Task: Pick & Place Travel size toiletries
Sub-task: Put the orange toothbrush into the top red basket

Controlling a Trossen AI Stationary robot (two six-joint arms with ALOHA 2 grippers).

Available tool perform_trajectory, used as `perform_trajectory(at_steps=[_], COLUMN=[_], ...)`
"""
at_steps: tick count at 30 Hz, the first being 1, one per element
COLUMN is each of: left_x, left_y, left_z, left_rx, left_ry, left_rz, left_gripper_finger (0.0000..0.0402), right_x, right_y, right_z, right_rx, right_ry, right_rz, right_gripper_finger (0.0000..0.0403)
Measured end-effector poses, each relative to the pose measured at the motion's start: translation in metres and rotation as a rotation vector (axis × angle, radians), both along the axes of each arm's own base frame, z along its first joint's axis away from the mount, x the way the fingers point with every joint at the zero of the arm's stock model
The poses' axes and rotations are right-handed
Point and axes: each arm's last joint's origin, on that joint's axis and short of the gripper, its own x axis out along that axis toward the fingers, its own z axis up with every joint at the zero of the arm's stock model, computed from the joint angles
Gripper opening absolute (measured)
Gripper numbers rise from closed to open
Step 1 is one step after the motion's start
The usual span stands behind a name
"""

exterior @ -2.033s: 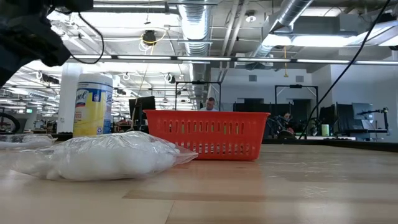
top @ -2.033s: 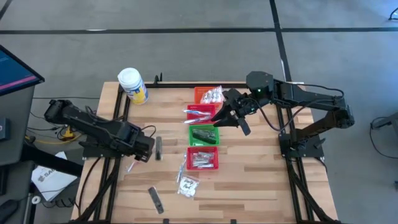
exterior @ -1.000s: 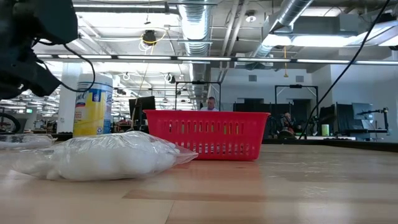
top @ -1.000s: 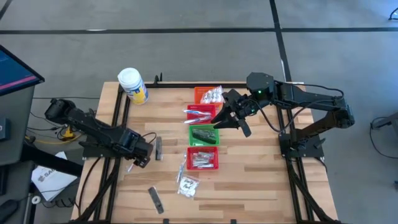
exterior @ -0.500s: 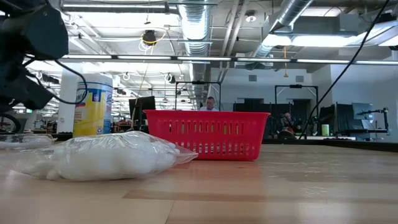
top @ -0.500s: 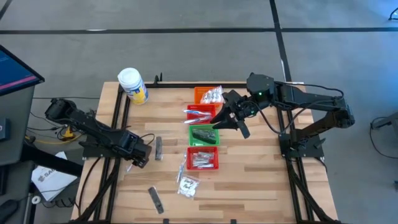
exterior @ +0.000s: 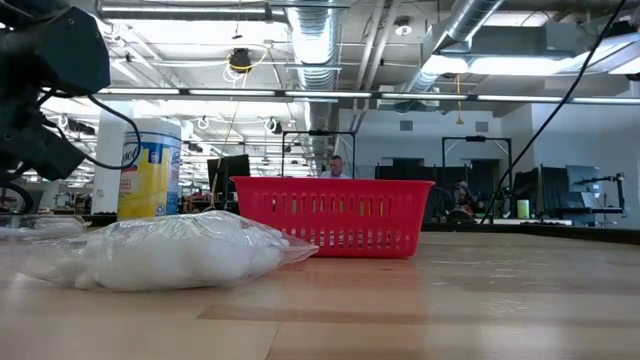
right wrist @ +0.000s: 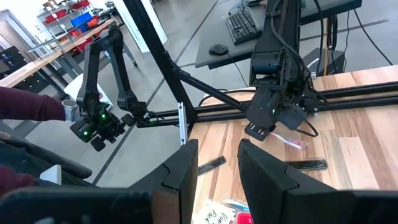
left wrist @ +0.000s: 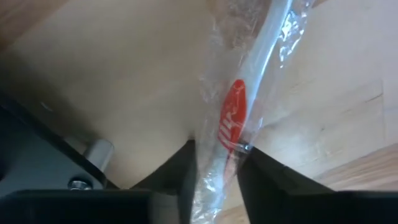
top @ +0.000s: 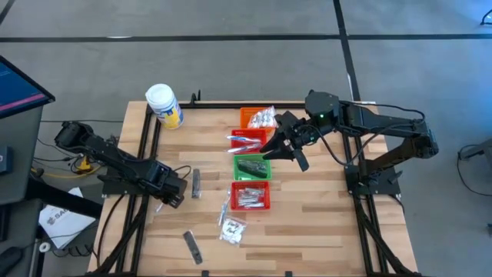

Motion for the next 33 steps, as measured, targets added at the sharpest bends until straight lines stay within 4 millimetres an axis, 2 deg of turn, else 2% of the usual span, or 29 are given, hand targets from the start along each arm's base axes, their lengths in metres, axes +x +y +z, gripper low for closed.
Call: perform_trajectory(at_steps=[7, 15, 24, 29, 33], left_x=[0.001, 0.02, 0.05, 0.068, 0.087], left_y=[-0.002, -0.007, -0.008, -0.004, 0.001], left_z=[0.001, 0.021, 0.062, 0.091, 0.118], left_rx=[-0.049, -0.11, -0.146, -0.037, 0.09], left_ry=[-0.006, -0.11, -0.287, -0.434, -0.626], left_rz=[-0.029, -0.105, -0.125, -0.084, -0.035], left_gripper_finger=[0.0014, 0.001, 0.0008, 0.0008, 0.0008], right_x=[0.0, 0.0, 0.0, 0.0, 0.001], right_y=[0.0, 0.0, -0.001, -0.001, -0.001], right_z=[0.0, 0.0, 0.0, 0.0, 0.0], right_rx=[0.0, 0.0, -0.009, -0.015, -0.022], right_ry=[0.0, 0.0, 0.001, 0.001, -0.007], right_rz=[0.0, 0.0, -0.029, -0.046, -0.045], right_gripper_finger=[0.0108, 0.0108, 0.0108, 0.0108, 0.0108])
